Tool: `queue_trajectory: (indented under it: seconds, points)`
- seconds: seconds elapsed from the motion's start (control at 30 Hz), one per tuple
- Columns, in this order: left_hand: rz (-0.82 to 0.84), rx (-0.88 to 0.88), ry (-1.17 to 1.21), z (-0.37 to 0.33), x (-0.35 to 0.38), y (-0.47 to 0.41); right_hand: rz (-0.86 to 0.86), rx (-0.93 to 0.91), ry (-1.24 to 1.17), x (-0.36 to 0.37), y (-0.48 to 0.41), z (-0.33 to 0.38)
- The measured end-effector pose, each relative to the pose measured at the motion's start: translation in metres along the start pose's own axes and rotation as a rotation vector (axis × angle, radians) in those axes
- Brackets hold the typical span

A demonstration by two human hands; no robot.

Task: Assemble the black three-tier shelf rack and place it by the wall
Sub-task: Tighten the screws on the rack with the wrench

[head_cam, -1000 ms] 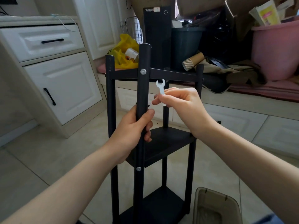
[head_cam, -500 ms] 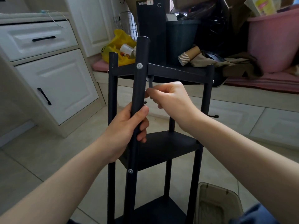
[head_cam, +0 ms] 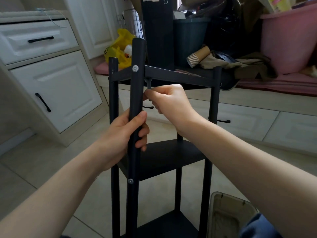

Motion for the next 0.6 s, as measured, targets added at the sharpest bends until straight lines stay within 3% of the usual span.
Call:
queue_trajectory:
  seconds: [0.6]
  points:
    - [-0.024, -0.069, 0.049, 0.002, -0.021, 0.01, -0.014, -0.125, -0.01, 0.037, -0.008, 0.009]
Point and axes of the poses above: each hand's wrist, its own y-axis away from the middle knuckle, its own x-axis out of the palm, z = x × y, the point moved 6 cm from there along -y, towards the middle knuckle, and after that the axes turned 4 degrees about z, right-handed, at the moved point
